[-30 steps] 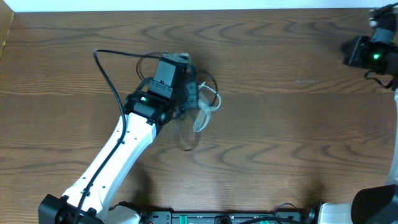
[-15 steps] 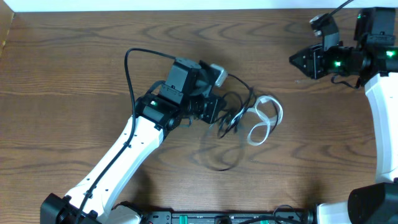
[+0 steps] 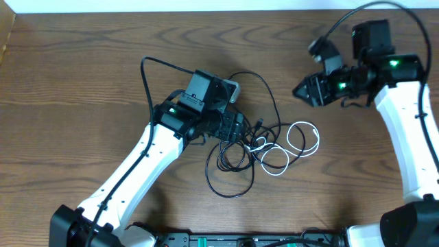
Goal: Untangle cables
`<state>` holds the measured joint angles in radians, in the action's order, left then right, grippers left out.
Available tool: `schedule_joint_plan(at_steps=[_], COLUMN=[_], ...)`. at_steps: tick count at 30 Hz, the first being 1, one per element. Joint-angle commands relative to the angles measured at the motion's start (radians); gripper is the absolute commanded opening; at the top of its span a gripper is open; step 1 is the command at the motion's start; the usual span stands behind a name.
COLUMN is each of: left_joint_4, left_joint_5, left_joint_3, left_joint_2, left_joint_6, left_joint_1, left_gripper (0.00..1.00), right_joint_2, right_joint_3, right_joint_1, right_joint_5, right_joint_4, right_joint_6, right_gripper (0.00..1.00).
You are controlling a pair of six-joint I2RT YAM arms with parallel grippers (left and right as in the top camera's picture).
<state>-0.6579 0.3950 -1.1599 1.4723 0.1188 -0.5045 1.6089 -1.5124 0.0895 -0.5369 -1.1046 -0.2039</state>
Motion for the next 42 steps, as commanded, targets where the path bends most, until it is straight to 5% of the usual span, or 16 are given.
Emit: schedule_joint_plan(at_steps=[1,11,16,19,42], left_joint_4=[-0.023,-0.048,-0.033,-0.028,0.015], left_joint_5=[0.084,-0.017,-0.040,-0.036,-0.030], left_joint_3=[-0.008,0.043,0.044,0.044,0.044], left_joint_2=[0.029,0.126,0.190,0.214,0.226], left_joint_6=[0.014,0.024,0.025,0.025,0.024], left_joint_1=[0.001,0.001,0.001,0.001,-0.039], left_gripper=[0.72,0.65,0.65,0.55,0.49], right_joint_2=[0.002,0.002,0.002,0.002,0.002], right_joint_3=[0.091,0.328,0.443,0.492,0.626], right_joint_1=[0.025,0.145,0.207,0.229,0.318], right_joint_5=[0.029,-0.067,-0.036,0.013,0.147], right_joint_4=[-0.003,0.131,0.290,0.352,0.560], right_joint_6=[0.157,0.454,0.610,0.683,0.945], right_gripper=[0.48,0.49,0.31,0.25,0.13])
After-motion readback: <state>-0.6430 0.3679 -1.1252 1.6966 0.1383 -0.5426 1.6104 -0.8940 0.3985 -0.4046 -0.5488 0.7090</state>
